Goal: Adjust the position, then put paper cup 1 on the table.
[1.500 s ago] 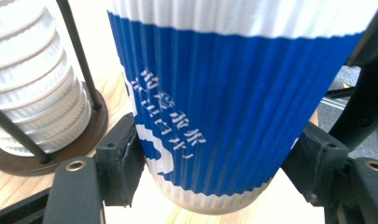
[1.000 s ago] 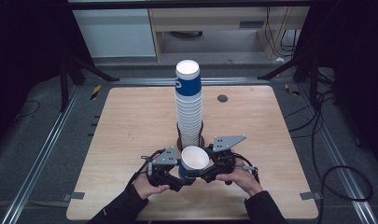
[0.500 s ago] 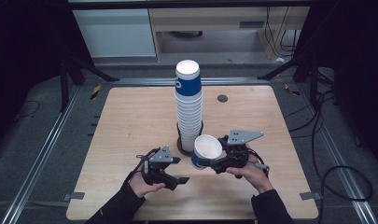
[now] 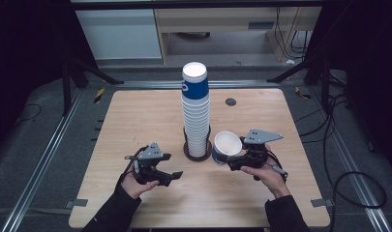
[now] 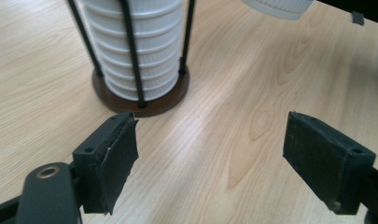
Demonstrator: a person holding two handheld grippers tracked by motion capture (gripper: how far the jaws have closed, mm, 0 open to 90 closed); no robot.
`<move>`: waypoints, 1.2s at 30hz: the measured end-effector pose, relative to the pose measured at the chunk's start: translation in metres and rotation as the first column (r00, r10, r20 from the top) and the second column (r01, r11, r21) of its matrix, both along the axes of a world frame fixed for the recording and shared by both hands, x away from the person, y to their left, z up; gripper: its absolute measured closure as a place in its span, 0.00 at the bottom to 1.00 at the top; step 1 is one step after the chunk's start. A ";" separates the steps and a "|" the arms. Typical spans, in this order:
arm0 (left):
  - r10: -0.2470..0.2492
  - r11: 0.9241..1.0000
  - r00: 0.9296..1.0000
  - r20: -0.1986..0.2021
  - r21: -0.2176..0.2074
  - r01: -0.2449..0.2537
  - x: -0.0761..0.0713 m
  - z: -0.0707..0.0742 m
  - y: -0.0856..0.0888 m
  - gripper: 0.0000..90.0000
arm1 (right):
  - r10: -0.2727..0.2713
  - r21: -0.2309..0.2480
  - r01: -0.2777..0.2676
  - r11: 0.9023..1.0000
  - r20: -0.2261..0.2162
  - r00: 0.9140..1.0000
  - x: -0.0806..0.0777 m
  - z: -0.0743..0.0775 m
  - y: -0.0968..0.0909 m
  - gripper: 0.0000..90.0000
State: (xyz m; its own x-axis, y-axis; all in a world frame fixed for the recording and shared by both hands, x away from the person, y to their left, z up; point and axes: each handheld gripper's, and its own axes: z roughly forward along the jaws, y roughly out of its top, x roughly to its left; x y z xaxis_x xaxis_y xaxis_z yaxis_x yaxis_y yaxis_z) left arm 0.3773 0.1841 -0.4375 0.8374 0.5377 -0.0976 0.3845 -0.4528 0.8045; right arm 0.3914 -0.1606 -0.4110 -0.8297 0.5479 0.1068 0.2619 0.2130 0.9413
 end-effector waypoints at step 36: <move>0.240 0.971 0.970 -0.026 0.007 -0.240 0.027 -0.003 0.046 0.18 | -0.495 -0.093 0.497 0.863 0.047 0.868 0.059 -0.008 -0.069 0.22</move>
State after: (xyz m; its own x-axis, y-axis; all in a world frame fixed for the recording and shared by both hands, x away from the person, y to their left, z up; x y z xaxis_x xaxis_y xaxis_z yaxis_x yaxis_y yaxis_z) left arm 0.4044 0.2301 -0.4405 0.6808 0.7233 -0.1157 0.5038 -0.3478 0.7907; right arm 0.4505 -0.2291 -0.4191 -0.4472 0.8943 0.0159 0.3381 0.1526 0.9287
